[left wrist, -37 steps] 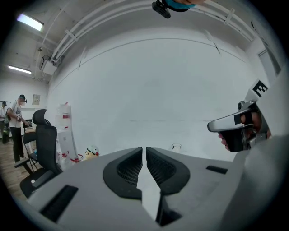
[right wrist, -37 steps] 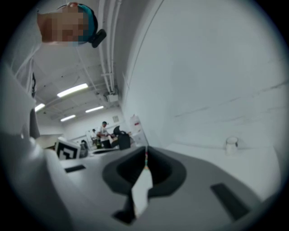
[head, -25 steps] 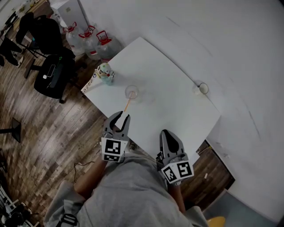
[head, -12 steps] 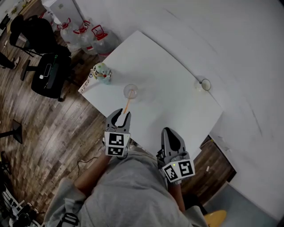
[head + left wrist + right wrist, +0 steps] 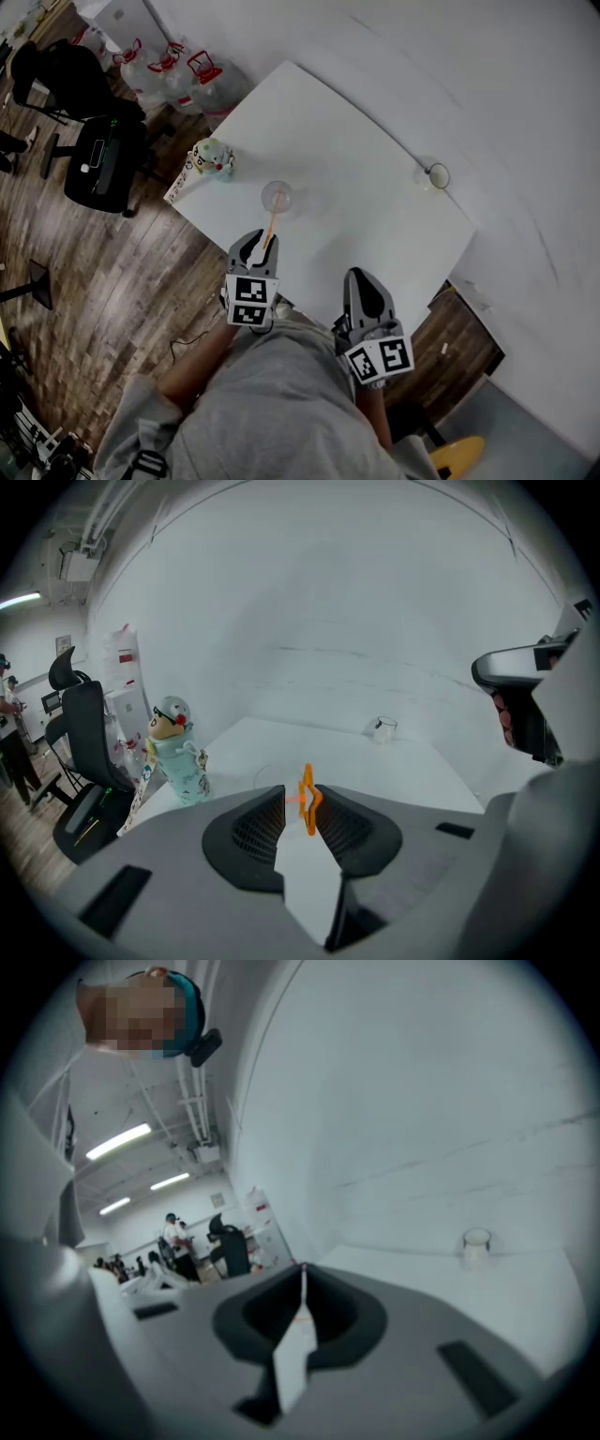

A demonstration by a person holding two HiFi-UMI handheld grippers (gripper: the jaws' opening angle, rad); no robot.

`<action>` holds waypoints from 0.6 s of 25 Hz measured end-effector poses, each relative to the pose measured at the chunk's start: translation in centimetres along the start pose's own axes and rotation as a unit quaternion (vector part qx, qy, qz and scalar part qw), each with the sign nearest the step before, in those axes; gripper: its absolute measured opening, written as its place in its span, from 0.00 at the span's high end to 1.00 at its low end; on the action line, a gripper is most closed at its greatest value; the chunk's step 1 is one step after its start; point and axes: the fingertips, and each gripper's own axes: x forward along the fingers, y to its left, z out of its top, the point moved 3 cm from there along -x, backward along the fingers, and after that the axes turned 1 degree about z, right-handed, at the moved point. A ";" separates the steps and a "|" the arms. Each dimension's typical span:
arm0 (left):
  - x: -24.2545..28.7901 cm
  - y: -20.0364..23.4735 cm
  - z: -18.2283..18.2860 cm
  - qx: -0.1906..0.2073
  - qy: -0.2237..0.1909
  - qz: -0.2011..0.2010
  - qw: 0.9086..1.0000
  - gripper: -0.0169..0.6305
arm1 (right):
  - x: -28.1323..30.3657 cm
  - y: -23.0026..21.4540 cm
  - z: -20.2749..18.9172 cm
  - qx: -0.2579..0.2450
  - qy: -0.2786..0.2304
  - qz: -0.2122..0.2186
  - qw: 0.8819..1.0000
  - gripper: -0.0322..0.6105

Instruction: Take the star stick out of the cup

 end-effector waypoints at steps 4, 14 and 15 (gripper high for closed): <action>0.3 0.4 -0.1 0.000 0.006 -0.002 1.000 0.80 | 0.2 0.1 0.0 -0.003 0.000 -0.004 1.000 0.89; 0.7 0.8 -0.2 0.003 0.017 0.009 1.000 0.90 | 0.1 -0.3 -0.2 0.001 -0.001 -0.015 1.000 0.89; 0.6 0.9 -0.2 0.002 0.016 0.010 1.000 0.90 | 0.0 -0.3 -0.2 0.001 -0.002 -0.015 1.000 0.89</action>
